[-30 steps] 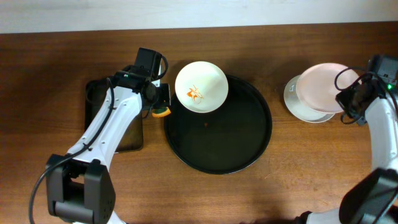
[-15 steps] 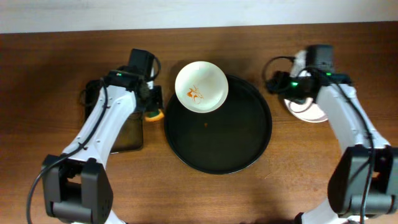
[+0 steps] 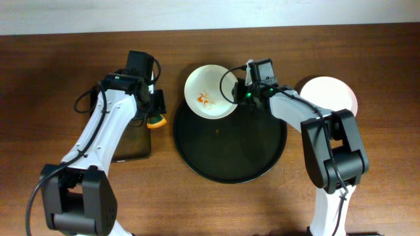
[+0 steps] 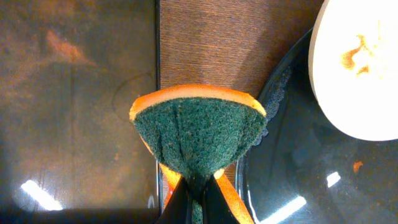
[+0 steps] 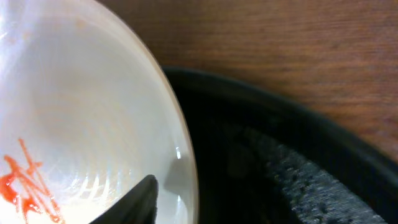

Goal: Clean dirty plates on tray and stack at the side
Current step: 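Grasp the last plate rim with the right gripper and pull it center, then scrub the last plate with the sponge in the left gripper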

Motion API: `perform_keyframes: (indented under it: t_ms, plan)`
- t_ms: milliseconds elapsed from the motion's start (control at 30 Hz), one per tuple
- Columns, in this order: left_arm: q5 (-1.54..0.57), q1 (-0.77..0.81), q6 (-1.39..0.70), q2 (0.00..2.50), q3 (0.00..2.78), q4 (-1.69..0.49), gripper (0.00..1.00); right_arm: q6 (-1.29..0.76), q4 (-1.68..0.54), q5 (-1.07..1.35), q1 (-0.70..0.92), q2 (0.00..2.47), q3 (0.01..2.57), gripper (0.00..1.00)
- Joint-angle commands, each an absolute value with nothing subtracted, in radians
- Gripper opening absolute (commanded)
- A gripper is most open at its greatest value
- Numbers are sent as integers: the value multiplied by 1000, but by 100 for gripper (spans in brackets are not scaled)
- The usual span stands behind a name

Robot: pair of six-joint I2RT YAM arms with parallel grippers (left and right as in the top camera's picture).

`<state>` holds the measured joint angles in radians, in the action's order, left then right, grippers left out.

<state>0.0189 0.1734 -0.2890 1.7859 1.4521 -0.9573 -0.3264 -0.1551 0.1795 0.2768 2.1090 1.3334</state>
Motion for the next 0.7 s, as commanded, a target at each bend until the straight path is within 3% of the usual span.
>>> perform_keyframes:
  t_ms: [0,33,267,400,500,667]
  plan:
    - [22,174,-299,1752,1465,-956,1,-331,-196,282,282,2118,1343,10]
    - [22,174,-299,1752,1465,-955,1,-331,-229,284,281,2114,1343,4]
    - [17,174,-299,1752,1465,-956,0,-330,-757,202,279,1916,1343,4]
    - [-230,207,-251,1752,1454,-890,0,-330,-1063,170,280,1913,1343,4]
    - [-371,286,-226,1754,1424,-792,1,-330,-1135,150,280,1913,1343,4]
    - [-400,418,-239,1827,1356,-720,0,-330,-1137,145,280,1914,1343,4]
